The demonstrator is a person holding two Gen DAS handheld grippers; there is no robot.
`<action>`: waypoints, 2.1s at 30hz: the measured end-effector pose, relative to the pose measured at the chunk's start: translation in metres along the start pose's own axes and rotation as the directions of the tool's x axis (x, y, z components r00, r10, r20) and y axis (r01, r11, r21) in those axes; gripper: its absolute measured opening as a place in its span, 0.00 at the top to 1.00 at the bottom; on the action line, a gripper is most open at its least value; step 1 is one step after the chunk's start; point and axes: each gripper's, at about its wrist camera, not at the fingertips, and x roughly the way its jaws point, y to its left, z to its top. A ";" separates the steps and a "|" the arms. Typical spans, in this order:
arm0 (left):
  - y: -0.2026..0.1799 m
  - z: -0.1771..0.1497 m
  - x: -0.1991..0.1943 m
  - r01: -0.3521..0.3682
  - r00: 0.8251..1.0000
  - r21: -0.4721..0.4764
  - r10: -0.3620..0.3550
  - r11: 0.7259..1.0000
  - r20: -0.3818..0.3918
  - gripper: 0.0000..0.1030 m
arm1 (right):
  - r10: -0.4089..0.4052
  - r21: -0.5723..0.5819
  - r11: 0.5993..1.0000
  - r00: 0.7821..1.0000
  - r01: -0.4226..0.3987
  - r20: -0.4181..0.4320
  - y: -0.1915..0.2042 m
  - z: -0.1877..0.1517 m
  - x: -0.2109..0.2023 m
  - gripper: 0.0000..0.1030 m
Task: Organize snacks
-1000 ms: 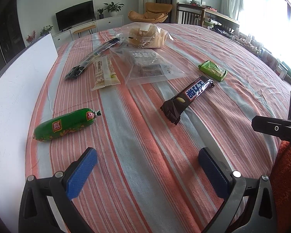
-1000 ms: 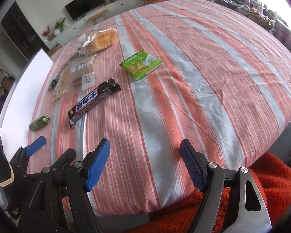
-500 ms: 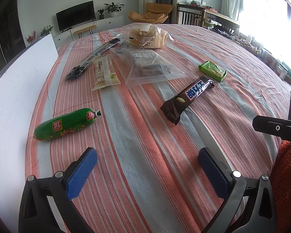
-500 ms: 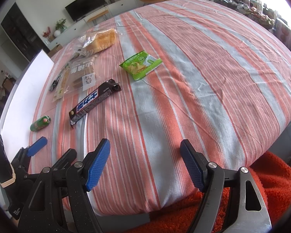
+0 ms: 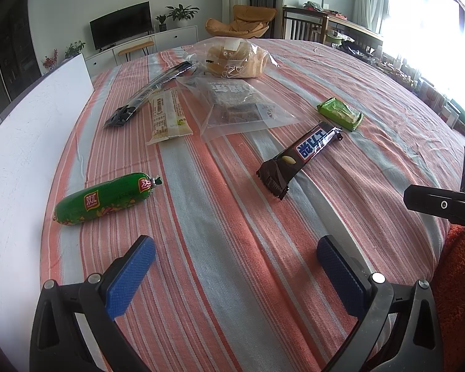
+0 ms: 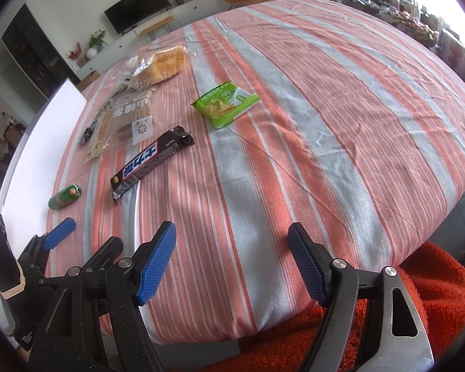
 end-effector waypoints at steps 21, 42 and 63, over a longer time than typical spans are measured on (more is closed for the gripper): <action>0.000 0.000 0.001 0.000 1.000 0.000 0.000 1.000 0.001 0.00 | 0.002 0.002 1.000 1.000 -0.002 0.001 -0.001 0.000 0.000 0.25; 0.001 0.005 0.002 0.015 0.999 0.017 -0.015 1.000 -0.029 0.00 | 0.008 0.008 1.000 1.000 -0.008 0.002 -0.001 0.000 0.000 0.25; 0.071 0.112 0.013 0.114 0.936 0.193 -0.040 0.975 -0.351 0.02 | 0.030 0.026 0.999 0.999 -0.030 0.013 -0.004 -0.001 -0.001 0.25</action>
